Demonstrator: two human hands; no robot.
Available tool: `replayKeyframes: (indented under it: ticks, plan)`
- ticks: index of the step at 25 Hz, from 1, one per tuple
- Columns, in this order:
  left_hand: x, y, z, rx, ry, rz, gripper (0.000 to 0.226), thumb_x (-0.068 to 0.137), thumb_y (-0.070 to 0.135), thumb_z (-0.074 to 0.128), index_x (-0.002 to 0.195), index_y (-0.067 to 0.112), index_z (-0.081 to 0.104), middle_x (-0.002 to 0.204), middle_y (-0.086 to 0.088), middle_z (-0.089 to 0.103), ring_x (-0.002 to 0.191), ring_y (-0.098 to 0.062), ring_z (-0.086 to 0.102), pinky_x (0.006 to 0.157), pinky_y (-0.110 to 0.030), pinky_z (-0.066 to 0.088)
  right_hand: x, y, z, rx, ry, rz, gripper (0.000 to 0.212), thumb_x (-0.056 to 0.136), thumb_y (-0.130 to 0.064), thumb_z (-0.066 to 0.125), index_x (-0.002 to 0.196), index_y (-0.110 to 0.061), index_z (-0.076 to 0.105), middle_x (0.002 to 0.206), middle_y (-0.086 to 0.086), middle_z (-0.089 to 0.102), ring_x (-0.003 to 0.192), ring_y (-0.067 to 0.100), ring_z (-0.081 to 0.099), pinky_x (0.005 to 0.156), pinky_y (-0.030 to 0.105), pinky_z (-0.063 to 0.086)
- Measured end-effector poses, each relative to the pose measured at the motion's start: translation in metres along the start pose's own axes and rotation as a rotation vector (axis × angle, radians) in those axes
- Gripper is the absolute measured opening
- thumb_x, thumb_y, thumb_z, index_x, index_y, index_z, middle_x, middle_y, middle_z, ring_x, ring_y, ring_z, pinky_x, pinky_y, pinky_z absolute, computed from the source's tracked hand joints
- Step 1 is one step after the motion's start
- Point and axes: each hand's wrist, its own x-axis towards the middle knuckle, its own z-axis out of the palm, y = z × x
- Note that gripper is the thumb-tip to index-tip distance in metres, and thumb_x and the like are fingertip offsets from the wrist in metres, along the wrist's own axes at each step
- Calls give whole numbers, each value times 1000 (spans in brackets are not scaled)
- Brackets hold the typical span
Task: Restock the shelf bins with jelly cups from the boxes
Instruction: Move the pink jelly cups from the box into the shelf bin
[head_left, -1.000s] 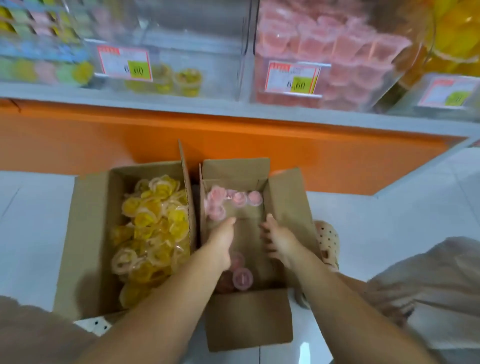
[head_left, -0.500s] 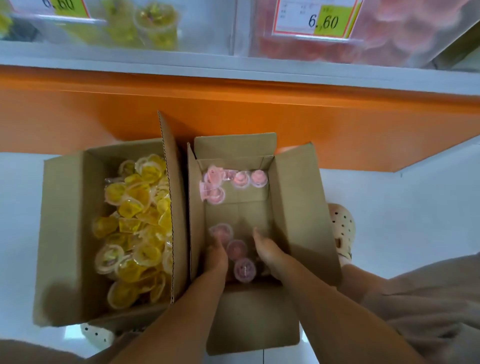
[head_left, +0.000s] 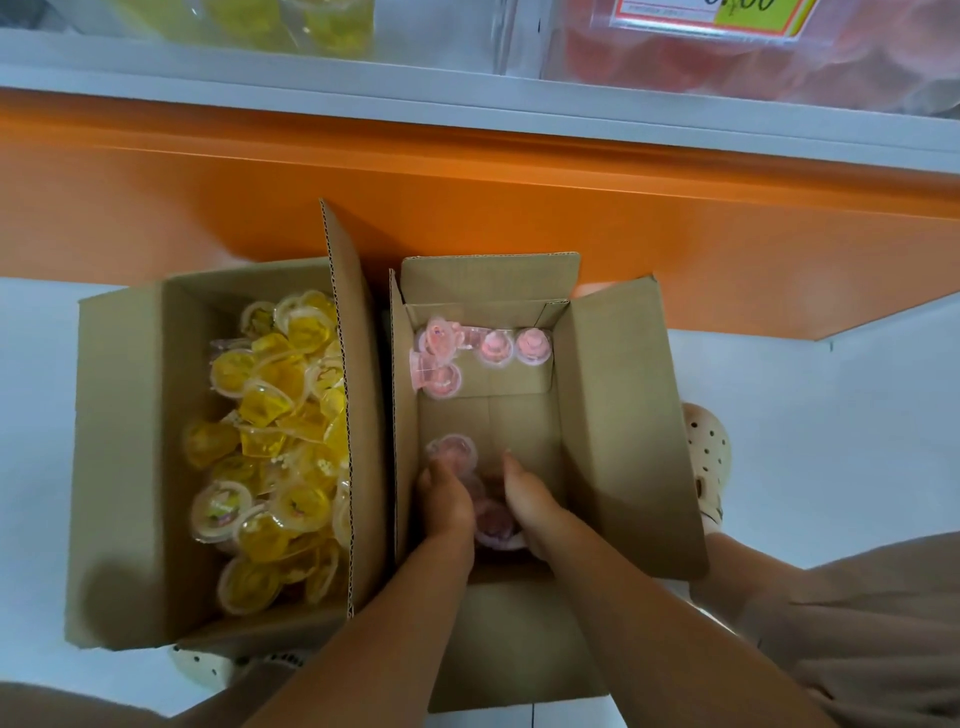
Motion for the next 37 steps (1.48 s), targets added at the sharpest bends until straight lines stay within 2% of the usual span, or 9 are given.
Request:
replayKeyframes:
  ticks: [5,8,11,18,23,26,31,34,37]
  plan:
    - [30,-9,4,-3,-24,-163,92,76,84,21,131,20,58,123,-15,65,105,-34,64,97,-52,51,-2,-14,-3,-38,-8,-22,66,91,-70,27,131,-23,52,131,8,56,112,28,59,92,49,52]
    - [2,17,1,22,-95,-262,89,87,82,21,126,13,59,125,-17,64,112,-36,61,101,-52,45,16,-18,8,-214,-21,-94,93,64,-95,24,136,-40,45,146,6,43,129,28,47,107,50,40]
    - [-4,27,1,56,-174,-315,83,92,77,21,124,11,60,125,-21,62,109,-35,59,95,-47,42,69,-8,12,-338,-28,-155,94,55,-94,19,137,-52,37,152,4,35,137,28,37,113,51,30]
    - [2,28,0,78,-168,-366,68,94,74,27,99,14,57,93,-13,58,81,-32,56,72,-44,45,29,-25,9,-255,-21,-67,86,63,-87,29,124,-35,60,124,6,62,108,23,62,96,43,50]
    - [15,23,4,89,-211,-325,90,88,83,18,135,14,54,128,-19,60,113,-37,58,95,-52,47,27,-29,15,-368,-70,-220,91,59,-92,16,141,-55,28,155,3,30,139,26,34,114,48,29]
    - [16,28,4,129,-234,-291,91,84,87,18,140,24,51,132,-16,59,113,-35,59,93,-56,48,50,-15,25,-423,-57,-215,89,50,-103,13,125,-63,42,148,10,40,127,30,47,98,45,40]
    - [8,34,-1,76,-227,-256,71,94,75,21,101,19,63,88,-6,63,74,-23,57,66,-35,44,13,-17,9,-231,-1,-184,75,76,-86,28,120,-35,63,123,5,64,105,21,63,92,41,51]
    - [3,34,-4,44,-216,-185,63,101,64,20,115,21,64,98,-3,64,72,-16,56,56,-28,36,-8,-22,7,-102,-51,-200,49,98,-59,30,103,-32,70,102,-3,73,95,17,68,90,42,54]
    - [-3,38,-5,-2,-189,-202,66,101,63,22,129,17,60,103,-6,63,74,-19,58,58,-32,41,-13,-29,8,-63,-24,-150,51,100,-55,28,113,-22,64,107,6,68,98,23,65,96,41,51]
